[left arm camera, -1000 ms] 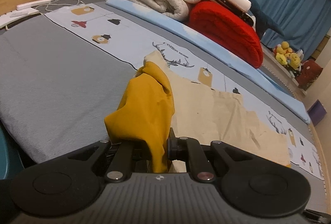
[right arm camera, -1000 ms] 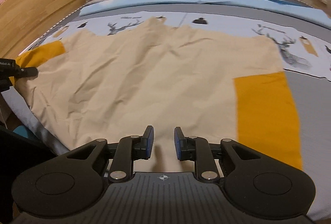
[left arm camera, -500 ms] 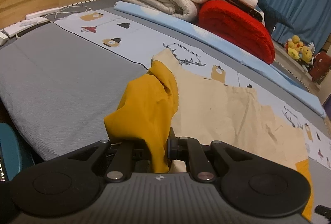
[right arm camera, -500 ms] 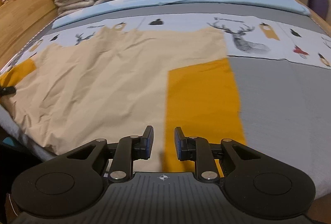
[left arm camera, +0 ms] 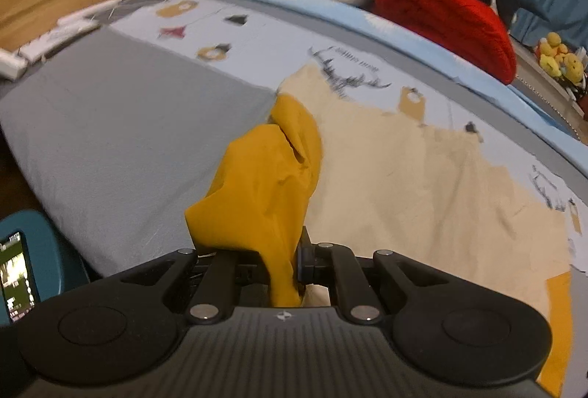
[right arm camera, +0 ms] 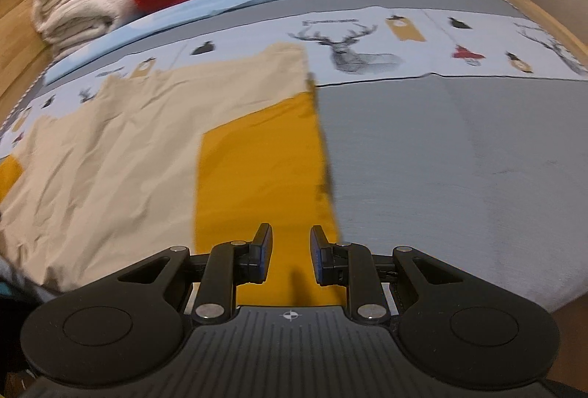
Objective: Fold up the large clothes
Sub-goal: 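Fold the held mustard side across the garment body with the left gripper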
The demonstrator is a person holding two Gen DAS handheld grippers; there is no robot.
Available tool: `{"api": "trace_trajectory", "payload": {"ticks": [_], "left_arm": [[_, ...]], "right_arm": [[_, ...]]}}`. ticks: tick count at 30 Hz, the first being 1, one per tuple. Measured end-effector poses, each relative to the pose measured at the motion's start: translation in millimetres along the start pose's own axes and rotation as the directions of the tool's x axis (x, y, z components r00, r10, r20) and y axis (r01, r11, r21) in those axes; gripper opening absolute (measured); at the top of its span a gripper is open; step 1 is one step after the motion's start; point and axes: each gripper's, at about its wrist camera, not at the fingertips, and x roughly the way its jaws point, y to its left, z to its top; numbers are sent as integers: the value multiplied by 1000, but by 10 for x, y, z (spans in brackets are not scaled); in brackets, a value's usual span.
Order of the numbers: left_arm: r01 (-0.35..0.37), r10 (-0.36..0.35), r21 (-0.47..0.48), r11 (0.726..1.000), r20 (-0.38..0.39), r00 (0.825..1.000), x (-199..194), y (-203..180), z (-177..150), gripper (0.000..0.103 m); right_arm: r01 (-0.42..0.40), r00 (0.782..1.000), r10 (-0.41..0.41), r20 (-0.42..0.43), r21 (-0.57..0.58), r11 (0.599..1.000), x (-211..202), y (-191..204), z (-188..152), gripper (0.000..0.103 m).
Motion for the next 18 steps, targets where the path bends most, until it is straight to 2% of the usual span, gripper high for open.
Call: {"api": "trace_trajectory", "payload": {"ticks": [3, 4, 6, 8, 10, 11, 13, 14, 15, 16, 17, 18], "left_arm": [[60, -66, 104, 993, 46, 997, -318, -584, 169, 9], [91, -101, 153, 984, 60, 993, -430, -808, 186, 8], [165, -191, 271, 948, 73, 979, -674, -1348, 117, 7], [223, -273, 391, 893, 75, 959, -902, -1924, -109, 7], [273, -345, 489, 829, 62, 937, -1048, -2450, -450, 7], [286, -366, 528, 799, 51, 929, -1076, -2663, -624, 7], [302, -398, 622, 722, 17, 917, -1074, -3072, -1067, 9], [330, -413, 650, 685, -26, 910, -1017, -3224, -1284, 12], [385, -429, 662, 642, -106, 897, -921, -3347, -1480, 26], [464, -425, 662, 589, -234, 874, -779, -3452, -1682, 36], [521, -404, 648, 555, -338, 850, -663, -3504, -1825, 38], [563, -388, 629, 537, -409, 826, -592, -3509, -1912, 38]], "right_arm": [[67, 998, -68, 15, 54, 996, -43, -173, 60, 23], [84, 996, -86, 27, 81, 993, -69, -244, 81, 23], [116, 990, -128, 66, 153, 981, -152, -434, 123, 23], [163, 975, -192, 113, 229, 960, -258, -636, 157, 23], [219, 949, -272, 156, 290, 931, -362, -826, 169, 23], [233, 939, -297, 173, 313, 921, -404, -892, 162, 23], [231, 924, -321, 209, 367, 901, -494, -1042, 130, 23], [225, 918, -328, 224, 386, 894, -533, -1101, 106, 23], [219, 915, -328, 234, 395, 892, -556, -1139, 81, 24], [200, 919, -313, 241, 401, 894, -566, -1177, 61, 27], [172, 925, -288, 246, 404, 898, -565, -1211, 47, 33], [139, 934, -255, 249, 405, 904, -559, -1218, 36, 36]]}}
